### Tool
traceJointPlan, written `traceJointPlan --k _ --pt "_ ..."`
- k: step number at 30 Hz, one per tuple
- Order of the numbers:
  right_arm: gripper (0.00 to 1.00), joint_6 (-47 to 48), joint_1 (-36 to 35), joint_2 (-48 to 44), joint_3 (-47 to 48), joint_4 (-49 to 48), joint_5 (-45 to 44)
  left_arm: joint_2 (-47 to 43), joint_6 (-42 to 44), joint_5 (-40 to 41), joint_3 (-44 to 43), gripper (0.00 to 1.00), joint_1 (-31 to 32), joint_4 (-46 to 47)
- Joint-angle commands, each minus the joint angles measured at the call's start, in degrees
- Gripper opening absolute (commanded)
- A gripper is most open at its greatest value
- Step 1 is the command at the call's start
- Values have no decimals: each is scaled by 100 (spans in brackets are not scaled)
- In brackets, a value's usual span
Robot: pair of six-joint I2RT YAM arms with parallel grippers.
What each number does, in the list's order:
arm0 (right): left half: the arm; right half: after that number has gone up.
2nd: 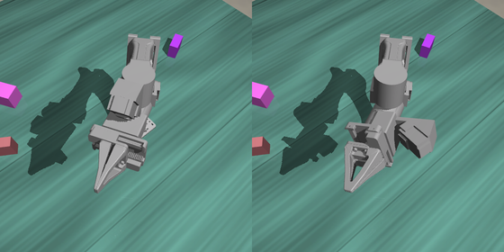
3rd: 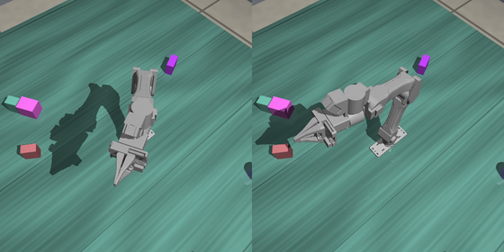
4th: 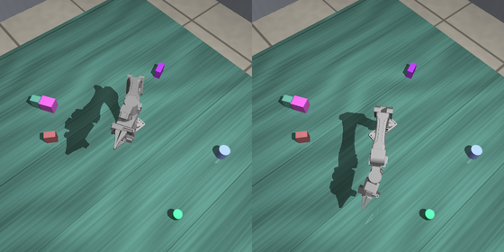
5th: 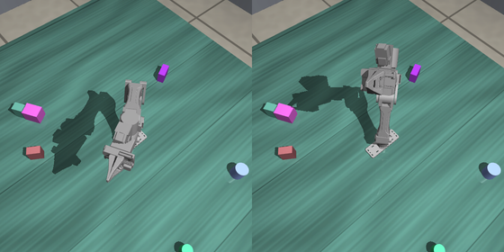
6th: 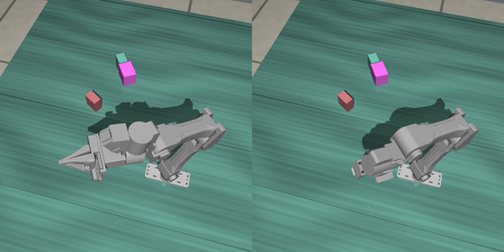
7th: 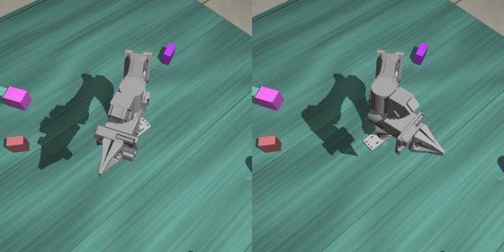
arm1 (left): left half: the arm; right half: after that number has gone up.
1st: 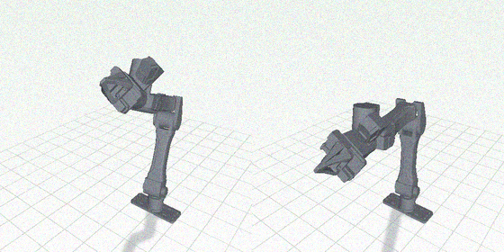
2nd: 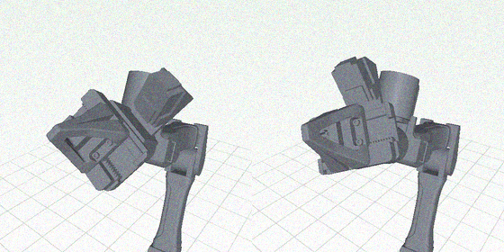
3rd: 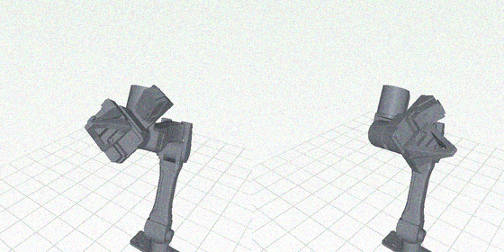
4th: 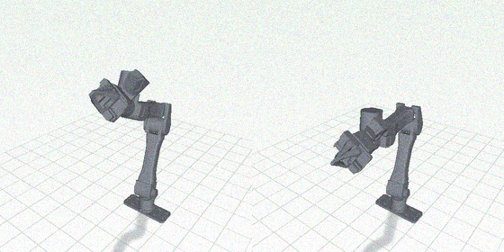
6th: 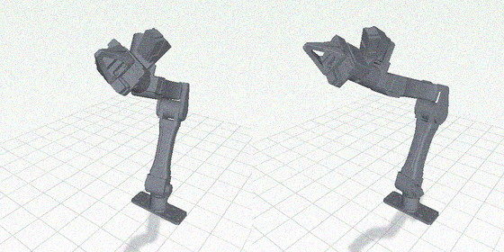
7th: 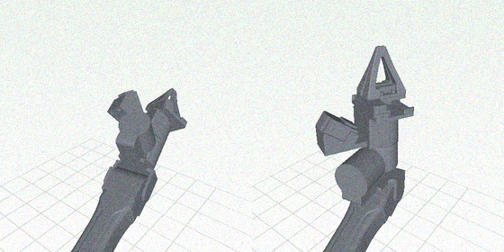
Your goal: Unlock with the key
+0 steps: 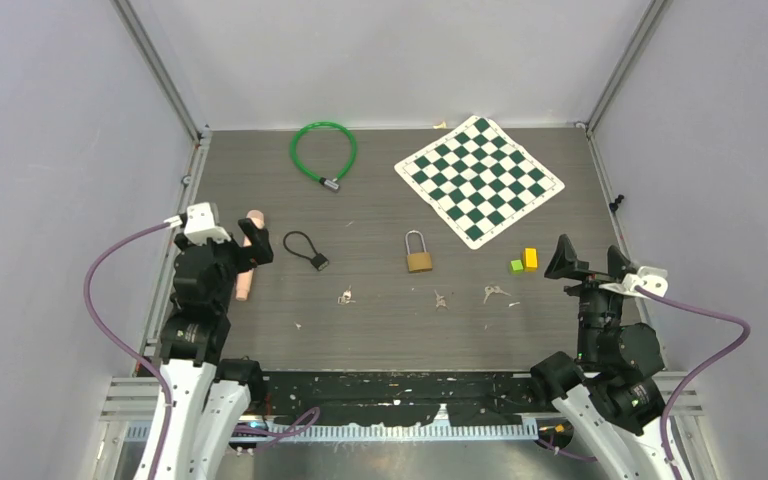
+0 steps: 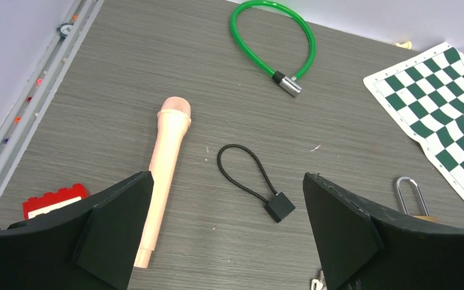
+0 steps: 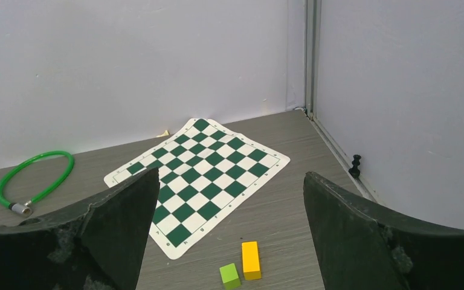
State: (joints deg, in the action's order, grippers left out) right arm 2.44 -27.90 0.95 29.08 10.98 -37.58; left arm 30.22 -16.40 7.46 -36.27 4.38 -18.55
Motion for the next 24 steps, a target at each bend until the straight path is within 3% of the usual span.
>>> traceJointPlan --k 1,5,14,19,24 --pt "95 -47 16 29 142 -112 156 -16 -102 88 -234 100 17 -53" --pt "95 -93 14 -67 99 -114 144 312 -165 -35 -393 100 17 -309" --pt "96 -459 14 111 270 114 459 2252 -722 -425 -1875 100 19 -2396" --pt "96 -943 13 846 717 717 984 2752 -871 -452 -1987 100 132 -2889" --pt "96 -1537 14 2070 1548 1929 1424 3116 -879 -274 -2004 100 656 -3172"
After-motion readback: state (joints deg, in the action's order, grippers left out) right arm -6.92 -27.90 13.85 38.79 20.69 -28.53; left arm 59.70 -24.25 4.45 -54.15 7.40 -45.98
